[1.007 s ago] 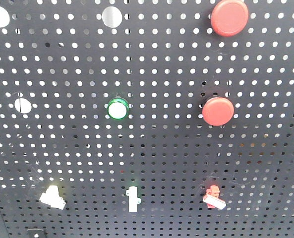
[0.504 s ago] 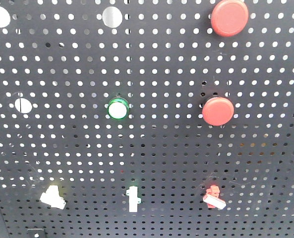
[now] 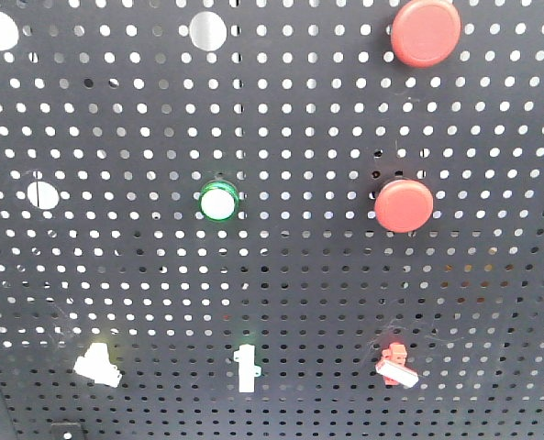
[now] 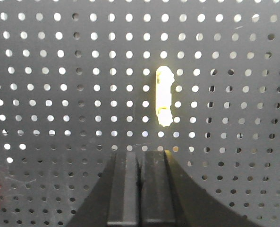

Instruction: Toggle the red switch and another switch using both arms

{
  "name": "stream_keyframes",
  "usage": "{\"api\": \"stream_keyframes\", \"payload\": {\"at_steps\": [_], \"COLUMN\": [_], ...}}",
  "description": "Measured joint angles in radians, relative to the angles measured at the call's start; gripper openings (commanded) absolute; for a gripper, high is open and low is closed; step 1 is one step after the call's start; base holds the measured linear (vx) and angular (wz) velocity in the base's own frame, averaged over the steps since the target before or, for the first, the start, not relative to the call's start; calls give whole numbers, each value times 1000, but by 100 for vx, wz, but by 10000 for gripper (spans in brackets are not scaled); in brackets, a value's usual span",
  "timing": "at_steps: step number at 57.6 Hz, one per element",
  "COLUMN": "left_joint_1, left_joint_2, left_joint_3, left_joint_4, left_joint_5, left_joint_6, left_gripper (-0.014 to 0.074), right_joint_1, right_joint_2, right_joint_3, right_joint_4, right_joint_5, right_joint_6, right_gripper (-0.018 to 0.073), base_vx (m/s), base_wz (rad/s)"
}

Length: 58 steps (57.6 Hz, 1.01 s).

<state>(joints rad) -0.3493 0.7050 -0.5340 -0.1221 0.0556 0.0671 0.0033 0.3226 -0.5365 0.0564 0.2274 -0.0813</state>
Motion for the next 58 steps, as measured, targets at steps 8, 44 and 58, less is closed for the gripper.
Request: {"api": "stream_keyframes", "payload": {"at_steps": [8,44,58], "left_joint_1": [-60,-69,-66], "left_joint_2": [95,288,305], "left_joint_3": [0,-38,75], "left_joint_4": [1,6,-28], "left_joint_5": [-117,-194,-220], "left_joint_6": [25,32,32], "left_gripper": [3,3,3], "right_joint_1": [0,0,0], "right_joint_2": [1,1,1], "right_joint_3": [0,0,0], "right_joint_4": [0,0,0], "right_joint_5": [1,59,60], "right_joint_6": [0,0,0], "right_gripper": [-1,-1,-1], "base_vx": [0,0,0], "base_wz": [0,0,0]}}
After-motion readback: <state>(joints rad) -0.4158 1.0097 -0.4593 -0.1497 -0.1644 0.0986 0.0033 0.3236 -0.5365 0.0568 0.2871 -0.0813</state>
